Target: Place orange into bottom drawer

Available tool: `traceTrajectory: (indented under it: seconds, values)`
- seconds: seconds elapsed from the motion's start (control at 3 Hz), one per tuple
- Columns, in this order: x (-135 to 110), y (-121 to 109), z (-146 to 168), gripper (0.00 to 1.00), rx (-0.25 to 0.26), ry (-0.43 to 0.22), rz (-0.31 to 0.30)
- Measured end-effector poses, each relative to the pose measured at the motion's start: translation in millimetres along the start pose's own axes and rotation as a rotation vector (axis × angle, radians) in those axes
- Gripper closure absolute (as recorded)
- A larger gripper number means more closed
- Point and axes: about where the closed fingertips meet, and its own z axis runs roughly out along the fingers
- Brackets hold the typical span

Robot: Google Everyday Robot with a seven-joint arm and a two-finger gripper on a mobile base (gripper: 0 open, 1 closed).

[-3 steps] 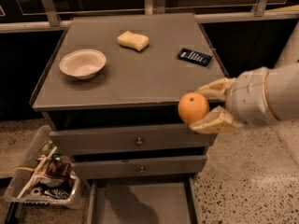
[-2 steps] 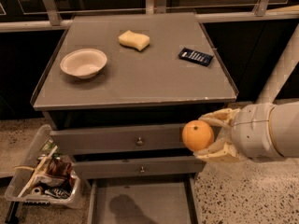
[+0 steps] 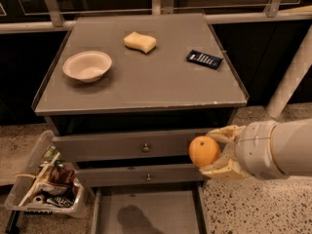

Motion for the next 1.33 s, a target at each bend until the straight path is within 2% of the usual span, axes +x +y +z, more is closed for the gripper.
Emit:
traceTrajectory:
  seconds: [0.33,1.0,1.33]
  values:
    - [29,20,38,1.0,-0.005,0.01,0.071]
    - [94,60,130,1.0,0.026,0.032,0.202]
    - [120,62,173,1.0,0.058,0.058,0.238]
